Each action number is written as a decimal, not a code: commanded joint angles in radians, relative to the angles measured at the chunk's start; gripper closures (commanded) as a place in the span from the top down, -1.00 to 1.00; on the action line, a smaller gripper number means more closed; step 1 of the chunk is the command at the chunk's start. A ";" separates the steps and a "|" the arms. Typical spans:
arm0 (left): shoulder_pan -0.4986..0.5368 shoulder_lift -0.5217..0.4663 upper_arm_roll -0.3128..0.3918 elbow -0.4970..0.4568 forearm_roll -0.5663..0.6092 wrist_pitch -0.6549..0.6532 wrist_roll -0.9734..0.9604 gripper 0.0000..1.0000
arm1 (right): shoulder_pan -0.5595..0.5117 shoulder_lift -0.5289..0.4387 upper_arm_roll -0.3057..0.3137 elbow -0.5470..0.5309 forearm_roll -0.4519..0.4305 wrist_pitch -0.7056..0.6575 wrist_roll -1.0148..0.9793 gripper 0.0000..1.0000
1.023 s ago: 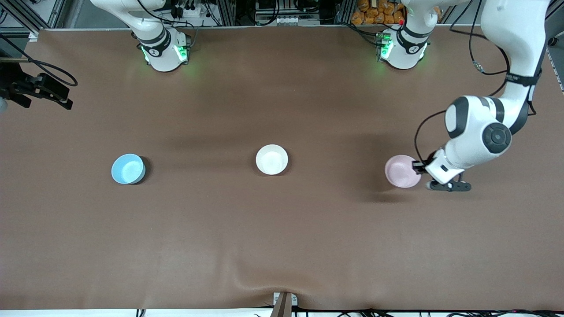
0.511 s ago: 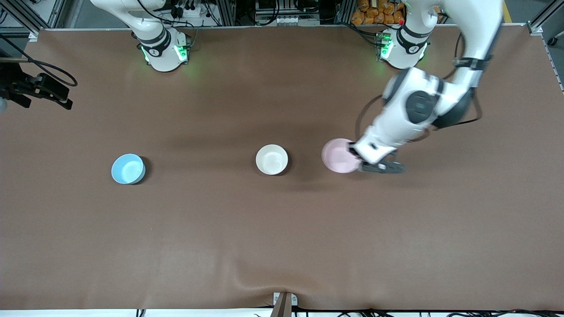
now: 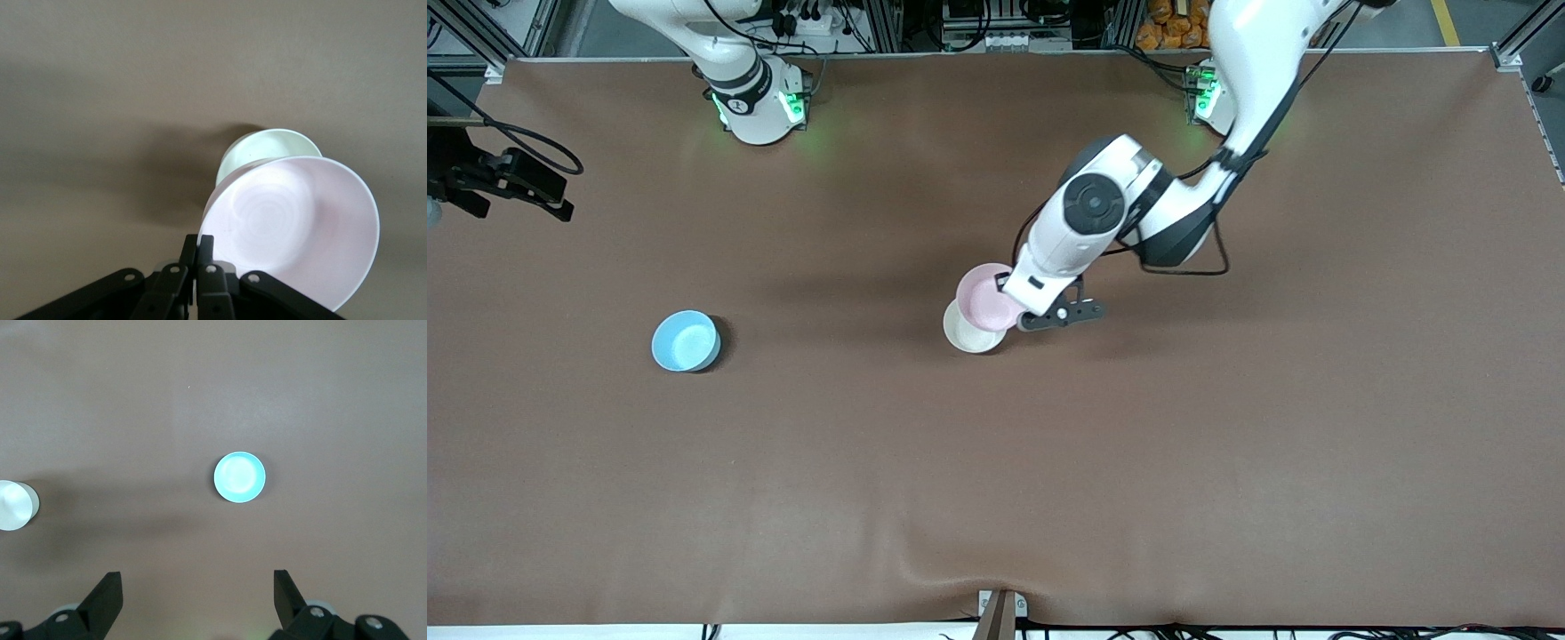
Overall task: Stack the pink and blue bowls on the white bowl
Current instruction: 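Carry the pink bowl with the left gripper over the white bowl, then lower the pink bowl into the white bowl and open the left gripper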
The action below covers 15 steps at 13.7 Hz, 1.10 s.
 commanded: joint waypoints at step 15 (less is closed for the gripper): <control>-0.062 0.160 0.026 0.081 0.102 0.119 -0.113 -1.00 | -0.020 0.005 0.012 0.014 0.016 -0.009 -0.006 1.00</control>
